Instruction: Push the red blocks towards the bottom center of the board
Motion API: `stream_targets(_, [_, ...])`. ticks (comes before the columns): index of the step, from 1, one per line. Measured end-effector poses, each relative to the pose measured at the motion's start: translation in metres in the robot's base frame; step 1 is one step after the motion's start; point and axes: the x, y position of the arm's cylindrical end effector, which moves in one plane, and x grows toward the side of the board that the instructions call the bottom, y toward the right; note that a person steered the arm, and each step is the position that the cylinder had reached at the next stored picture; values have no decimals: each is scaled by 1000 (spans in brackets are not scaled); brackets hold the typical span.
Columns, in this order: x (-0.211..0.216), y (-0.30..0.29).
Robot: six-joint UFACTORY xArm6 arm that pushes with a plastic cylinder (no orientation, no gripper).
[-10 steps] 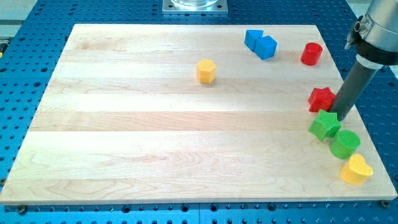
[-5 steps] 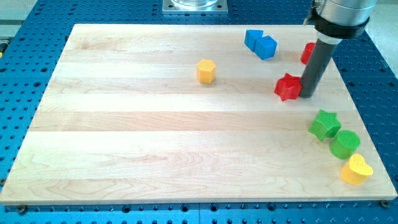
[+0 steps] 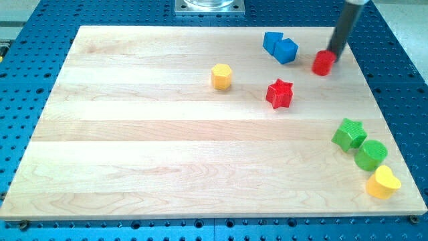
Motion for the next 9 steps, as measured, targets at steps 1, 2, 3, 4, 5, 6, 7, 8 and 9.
stream_targets(1, [55,-58])
stream_targets(2, [60,-79])
stream_targets(3, [57,-9])
stream_targets(4, [56,-13])
stream_targets(5, [95,-58])
stream_targets(6, [132,-110])
stream_targets(7, [117,-75])
stream_targets(8, [65,-84])
stream_targets(9, [107,-132])
